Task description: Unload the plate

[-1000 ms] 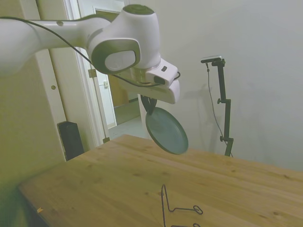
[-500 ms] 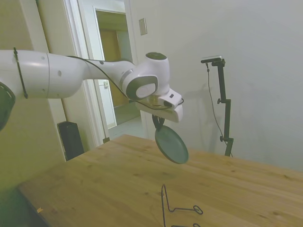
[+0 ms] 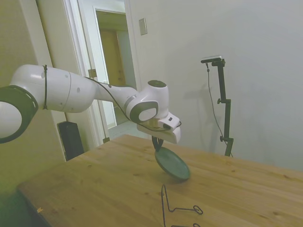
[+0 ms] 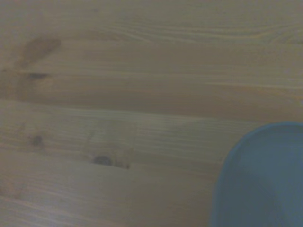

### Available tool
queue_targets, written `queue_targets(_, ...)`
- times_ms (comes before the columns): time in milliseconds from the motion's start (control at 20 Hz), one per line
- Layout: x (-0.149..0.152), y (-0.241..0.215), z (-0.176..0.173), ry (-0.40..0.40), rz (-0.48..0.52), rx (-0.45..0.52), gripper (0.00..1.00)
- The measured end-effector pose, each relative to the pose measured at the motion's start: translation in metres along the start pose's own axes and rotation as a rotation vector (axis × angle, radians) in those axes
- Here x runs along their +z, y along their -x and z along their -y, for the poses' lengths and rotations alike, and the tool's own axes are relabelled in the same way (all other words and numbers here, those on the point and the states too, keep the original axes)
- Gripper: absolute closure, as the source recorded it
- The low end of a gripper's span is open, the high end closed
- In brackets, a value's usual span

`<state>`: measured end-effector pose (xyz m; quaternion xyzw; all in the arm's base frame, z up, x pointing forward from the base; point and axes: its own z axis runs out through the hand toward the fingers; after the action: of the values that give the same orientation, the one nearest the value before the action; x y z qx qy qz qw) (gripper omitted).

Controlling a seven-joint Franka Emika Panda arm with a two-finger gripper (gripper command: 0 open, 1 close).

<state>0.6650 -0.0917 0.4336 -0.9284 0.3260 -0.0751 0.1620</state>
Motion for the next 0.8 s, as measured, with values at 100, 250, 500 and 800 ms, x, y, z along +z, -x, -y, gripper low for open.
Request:
queue_targets(100, 0.018, 0.008, 0.005, 0.05, -0.017, -0.019, 1.0)
queue_targets(250, 0.046, 0.023, 0.011, 0.127, -0.065, -0.059, 1.0)
queue_targets(500, 0.087, 0.047, 0.0, 0.222, -0.102, -0.103, 1.0)
queue_targets(800, 0.058, 0.041, -0.004, 0.204, -0.137, -0.086, 1.0)
